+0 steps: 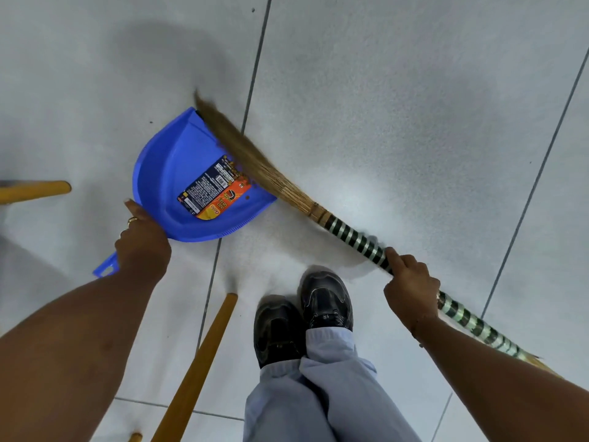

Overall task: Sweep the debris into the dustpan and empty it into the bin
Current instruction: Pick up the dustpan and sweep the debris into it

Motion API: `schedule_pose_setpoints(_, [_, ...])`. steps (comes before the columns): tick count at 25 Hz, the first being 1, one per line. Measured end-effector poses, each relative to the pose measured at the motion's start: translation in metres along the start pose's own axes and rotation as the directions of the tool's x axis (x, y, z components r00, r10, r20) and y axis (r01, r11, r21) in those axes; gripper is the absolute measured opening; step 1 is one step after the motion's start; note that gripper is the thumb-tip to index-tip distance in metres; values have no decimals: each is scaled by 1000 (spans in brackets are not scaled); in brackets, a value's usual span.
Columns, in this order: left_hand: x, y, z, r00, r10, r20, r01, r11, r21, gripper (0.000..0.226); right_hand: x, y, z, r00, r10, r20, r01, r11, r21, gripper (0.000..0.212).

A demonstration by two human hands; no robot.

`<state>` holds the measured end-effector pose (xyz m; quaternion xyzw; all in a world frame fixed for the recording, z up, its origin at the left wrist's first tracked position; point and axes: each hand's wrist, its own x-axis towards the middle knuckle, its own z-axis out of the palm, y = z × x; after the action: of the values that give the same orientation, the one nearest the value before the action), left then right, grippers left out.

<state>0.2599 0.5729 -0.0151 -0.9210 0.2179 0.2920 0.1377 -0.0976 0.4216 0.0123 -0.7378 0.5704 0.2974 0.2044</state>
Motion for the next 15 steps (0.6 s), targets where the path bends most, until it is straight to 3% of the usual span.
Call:
schedule_pose_setpoints(3, [2, -3, 0, 1000, -5, 12, 5, 1000, -8, 74, 5, 7, -7, 993, 60, -102, -49, 993, 108, 65])
schedule_pose_setpoints(6, [2, -2, 2, 1000, 1, 27, -1, 1000, -19, 76, 16, 5, -11, 981, 187, -58, -178, 976, 126, 67])
schedule_pose_setpoints(8, [3, -2, 4, 1000, 4, 25, -4, 1000, -8, 76, 11, -4, -8, 993, 116, -5, -115, 993, 30, 66])
schedule_pose_setpoints(11, [4, -4, 6, 1000, 0, 29, 0, 1000, -7, 76, -10, -13, 10, 995, -97, -18, 97, 995, -22, 67])
schedule_pose_setpoints(13, [5, -5, 6, 1000, 5, 28, -4, 1000, -17, 76, -15, -17, 17, 994, -95, -57, 96, 995, 15, 67])
schedule_pose_setpoints(15, [5, -6, 7, 1000, 16, 24, -15, 999, -30, 76, -13, -23, 17, 997, 37, -65, -31, 995, 98, 66])
